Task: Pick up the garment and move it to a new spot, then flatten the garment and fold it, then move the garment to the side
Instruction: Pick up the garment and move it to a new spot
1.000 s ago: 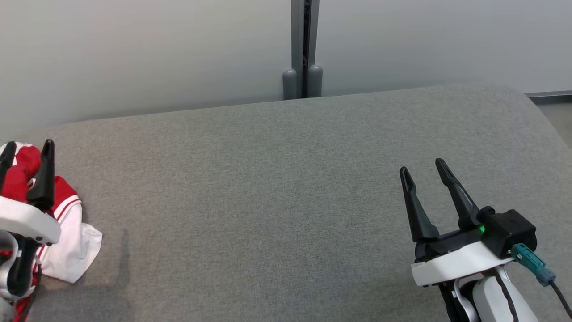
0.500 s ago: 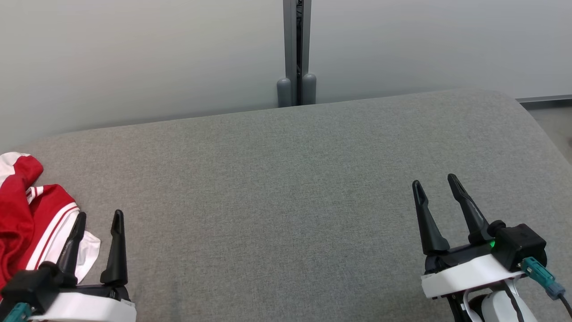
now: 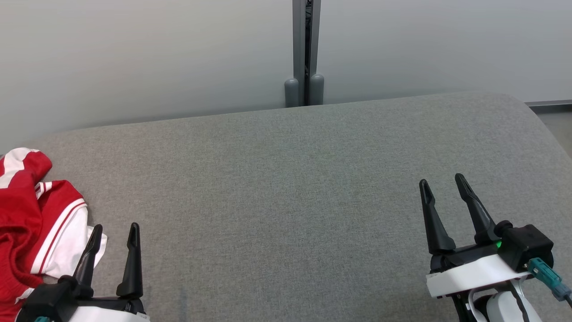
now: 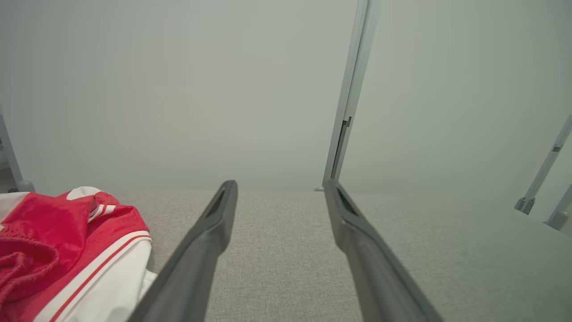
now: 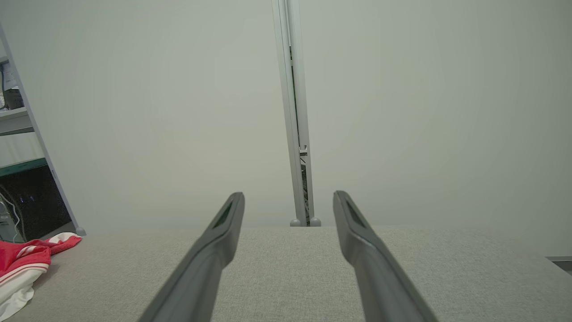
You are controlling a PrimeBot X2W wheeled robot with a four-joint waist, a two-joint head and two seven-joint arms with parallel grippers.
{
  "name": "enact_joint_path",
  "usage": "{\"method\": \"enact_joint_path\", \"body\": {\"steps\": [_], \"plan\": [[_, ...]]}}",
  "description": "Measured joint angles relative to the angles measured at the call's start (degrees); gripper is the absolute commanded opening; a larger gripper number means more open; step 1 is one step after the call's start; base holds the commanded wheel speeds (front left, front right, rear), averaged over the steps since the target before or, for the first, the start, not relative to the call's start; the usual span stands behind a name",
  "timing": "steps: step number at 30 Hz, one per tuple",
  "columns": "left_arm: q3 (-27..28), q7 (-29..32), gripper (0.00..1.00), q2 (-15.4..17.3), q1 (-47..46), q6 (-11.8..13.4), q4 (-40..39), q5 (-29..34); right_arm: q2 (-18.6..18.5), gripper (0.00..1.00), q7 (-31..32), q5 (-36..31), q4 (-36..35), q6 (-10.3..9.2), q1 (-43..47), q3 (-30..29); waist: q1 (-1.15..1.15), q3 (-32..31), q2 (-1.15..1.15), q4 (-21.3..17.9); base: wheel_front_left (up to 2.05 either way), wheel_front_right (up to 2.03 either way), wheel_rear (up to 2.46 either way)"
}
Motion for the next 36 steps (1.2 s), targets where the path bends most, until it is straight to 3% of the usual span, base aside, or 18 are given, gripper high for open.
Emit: {"method": "enact_joint_path", "body": {"steps": [19, 27, 36], "plan": [[3.0, 0.0, 1.0, -2.7, -0.9, -2.1, 2.1, 3.1, 0.0, 1.0, 0.0, 0.2, 0.4, 0.0, 0.0, 0.1, 0.0, -0.2, 0.0, 0.9, 0.0, 0.0, 0.0], [3.8, 0.0, 1.0, -2.2, -1.4, -2.4, 3.4, 3.1, 0.0, 1.0, 0.0, 1.1, 0.6, 0.0, 0.5, 0.9, 0.0, -0.4, 0.0, 5.2, 0.0, 0.0, 0.0], [3.4, 0.0, 1.0, -1.6, -2.1, -2.4, 4.6, 2.9, 0.0, 1.0, 0.0, 1.4, 1.2, 0.0, 0.8, 1.0, 0.0, -0.4, 0.0, 13.2, 0.0, 0.0, 0.0]]}}
